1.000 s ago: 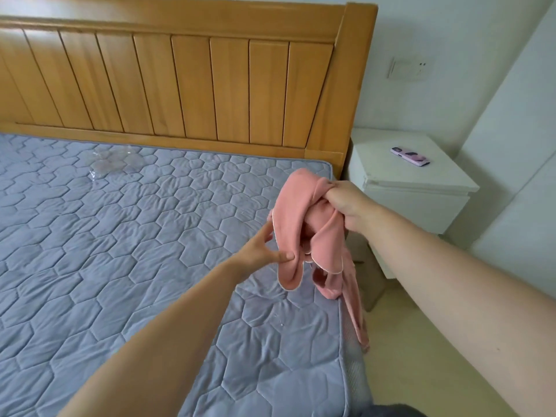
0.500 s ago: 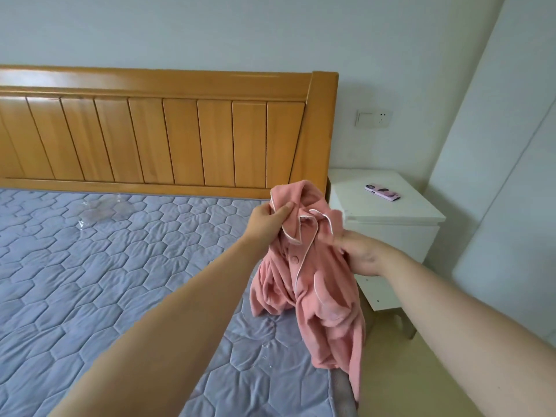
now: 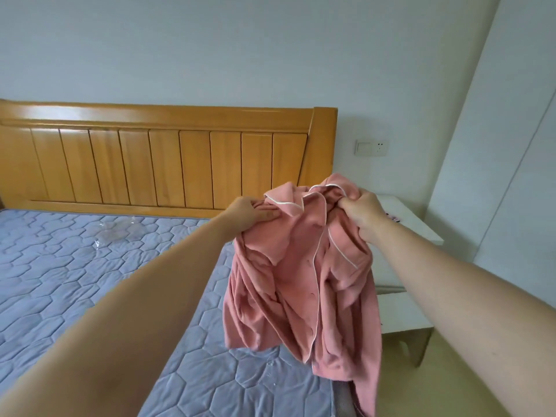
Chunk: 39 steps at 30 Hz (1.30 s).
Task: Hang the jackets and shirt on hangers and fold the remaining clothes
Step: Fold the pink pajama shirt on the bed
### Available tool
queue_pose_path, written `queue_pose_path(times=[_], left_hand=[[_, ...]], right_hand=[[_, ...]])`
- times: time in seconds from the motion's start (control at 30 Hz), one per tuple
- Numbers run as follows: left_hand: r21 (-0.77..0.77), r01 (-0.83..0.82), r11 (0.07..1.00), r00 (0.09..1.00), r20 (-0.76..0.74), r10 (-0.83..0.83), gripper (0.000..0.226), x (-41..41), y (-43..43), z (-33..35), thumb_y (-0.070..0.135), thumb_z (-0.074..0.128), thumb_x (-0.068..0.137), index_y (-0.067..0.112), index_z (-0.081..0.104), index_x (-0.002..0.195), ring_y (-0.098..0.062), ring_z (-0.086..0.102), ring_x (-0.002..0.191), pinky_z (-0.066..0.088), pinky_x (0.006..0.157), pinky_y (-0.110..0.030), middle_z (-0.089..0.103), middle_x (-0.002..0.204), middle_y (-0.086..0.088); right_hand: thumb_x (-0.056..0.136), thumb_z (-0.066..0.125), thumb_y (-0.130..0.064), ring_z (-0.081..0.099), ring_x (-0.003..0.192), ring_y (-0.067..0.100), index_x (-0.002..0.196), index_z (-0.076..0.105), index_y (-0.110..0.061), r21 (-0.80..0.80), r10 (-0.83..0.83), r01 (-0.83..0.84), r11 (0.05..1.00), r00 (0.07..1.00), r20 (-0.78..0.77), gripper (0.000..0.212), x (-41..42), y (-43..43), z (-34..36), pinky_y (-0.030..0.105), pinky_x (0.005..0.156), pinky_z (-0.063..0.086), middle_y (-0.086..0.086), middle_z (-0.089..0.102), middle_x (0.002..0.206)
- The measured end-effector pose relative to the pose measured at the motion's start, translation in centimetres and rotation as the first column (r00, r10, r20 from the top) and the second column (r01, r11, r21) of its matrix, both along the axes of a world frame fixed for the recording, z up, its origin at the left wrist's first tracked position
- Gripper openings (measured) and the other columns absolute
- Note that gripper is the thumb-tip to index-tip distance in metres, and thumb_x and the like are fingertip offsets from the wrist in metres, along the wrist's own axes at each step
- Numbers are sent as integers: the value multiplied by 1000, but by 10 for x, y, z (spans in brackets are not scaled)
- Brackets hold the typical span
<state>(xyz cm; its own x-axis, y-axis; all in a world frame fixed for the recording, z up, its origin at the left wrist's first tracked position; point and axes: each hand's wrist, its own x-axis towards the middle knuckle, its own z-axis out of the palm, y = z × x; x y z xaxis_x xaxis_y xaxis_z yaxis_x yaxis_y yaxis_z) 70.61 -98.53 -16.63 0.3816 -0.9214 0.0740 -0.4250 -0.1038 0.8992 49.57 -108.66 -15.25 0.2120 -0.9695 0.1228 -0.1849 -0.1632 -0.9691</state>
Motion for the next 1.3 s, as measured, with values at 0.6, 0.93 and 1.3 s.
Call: queue_pose_path(times=[0.6, 0.93, 1.3], left_hand=[[-315, -84, 945, 985, 116, 126, 43, 35, 82, 138, -3, 64, 83, 21, 63, 119, -14, 59, 80, 48, 68, -17, 64, 91, 0], [526, 260, 810, 877, 222, -426, 39, 85, 69, 36, -6, 58, 86, 20, 62, 115, -15, 57, 101, 45, 90, -25, 64, 106, 4], [-81, -393, 916, 759, 533, 373, 78, 81, -53, -10, 19, 51, 90, 32, 5, 152, -31, 18, 141, 25, 112, -46, 10, 157, -10]], right_hand=[[72, 66, -13, 58, 72, 24, 85, 65, -10, -362, -101, 9, 932, 966, -238, 14, 9, 71, 118, 27, 63, 41, 6, 63, 81], [72, 63, -8, 68, 81, 32, 101, 64, -3, 271, 395, -288, 919, 661, -638, 29, 22, 40, 17, 40, 77, 54, 19, 70, 91], [93, 57, -17, 25, 142, 31, 152, 6, -13, -462, -266, 18, 887, 837, -478, 78, 123, -69, -21, 40, 113, 28, 13, 13, 159]])
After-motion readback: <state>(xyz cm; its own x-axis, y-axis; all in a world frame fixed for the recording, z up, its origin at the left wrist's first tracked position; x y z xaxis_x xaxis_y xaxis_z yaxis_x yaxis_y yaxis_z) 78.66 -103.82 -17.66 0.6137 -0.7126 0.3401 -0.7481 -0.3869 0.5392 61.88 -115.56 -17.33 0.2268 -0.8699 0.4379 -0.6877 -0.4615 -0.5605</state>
